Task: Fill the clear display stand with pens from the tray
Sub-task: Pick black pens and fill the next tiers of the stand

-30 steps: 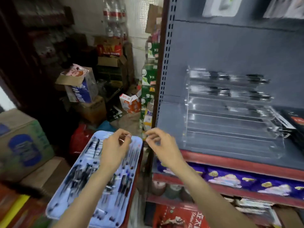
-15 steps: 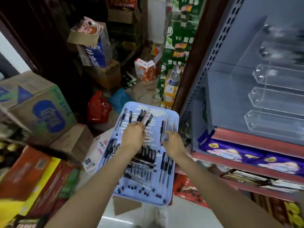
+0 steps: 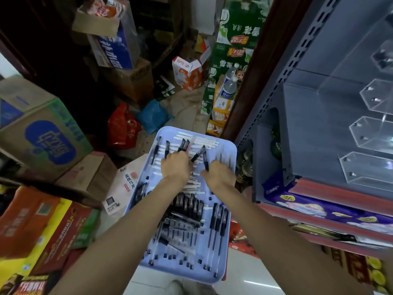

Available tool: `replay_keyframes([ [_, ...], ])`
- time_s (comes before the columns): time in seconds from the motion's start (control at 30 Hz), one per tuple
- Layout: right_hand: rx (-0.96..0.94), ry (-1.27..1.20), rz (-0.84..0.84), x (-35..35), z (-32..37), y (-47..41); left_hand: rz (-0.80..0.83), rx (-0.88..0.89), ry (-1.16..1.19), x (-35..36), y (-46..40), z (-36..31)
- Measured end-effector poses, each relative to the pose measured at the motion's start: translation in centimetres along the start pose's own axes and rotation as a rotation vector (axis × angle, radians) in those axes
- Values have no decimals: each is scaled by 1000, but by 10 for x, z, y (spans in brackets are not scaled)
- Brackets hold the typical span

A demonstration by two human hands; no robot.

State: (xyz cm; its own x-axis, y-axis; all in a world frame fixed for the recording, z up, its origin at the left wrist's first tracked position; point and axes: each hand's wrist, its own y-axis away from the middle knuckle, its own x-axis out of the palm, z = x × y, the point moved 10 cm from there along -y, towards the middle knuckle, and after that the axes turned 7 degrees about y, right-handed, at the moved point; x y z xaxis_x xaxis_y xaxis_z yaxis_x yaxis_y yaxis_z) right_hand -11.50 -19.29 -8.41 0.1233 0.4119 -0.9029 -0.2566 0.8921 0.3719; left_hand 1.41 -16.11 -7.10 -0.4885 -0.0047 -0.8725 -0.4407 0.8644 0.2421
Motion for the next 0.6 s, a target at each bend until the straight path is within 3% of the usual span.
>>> replay_keyframes([
  [0.13,-94,-207,-85,-30,8,11,-2,113,497,-19,11,-10],
  [0.27,-158,-410,-222,-86,10,46,37,202,826,-49,38,-33],
  [0.47,-181,-912,-327,-163,-19,84,30,494,752,-100,71,-109],
  [0.6,-194,-1108,-390,-208,-63,110,32,675,641,-123,92,-179],
])
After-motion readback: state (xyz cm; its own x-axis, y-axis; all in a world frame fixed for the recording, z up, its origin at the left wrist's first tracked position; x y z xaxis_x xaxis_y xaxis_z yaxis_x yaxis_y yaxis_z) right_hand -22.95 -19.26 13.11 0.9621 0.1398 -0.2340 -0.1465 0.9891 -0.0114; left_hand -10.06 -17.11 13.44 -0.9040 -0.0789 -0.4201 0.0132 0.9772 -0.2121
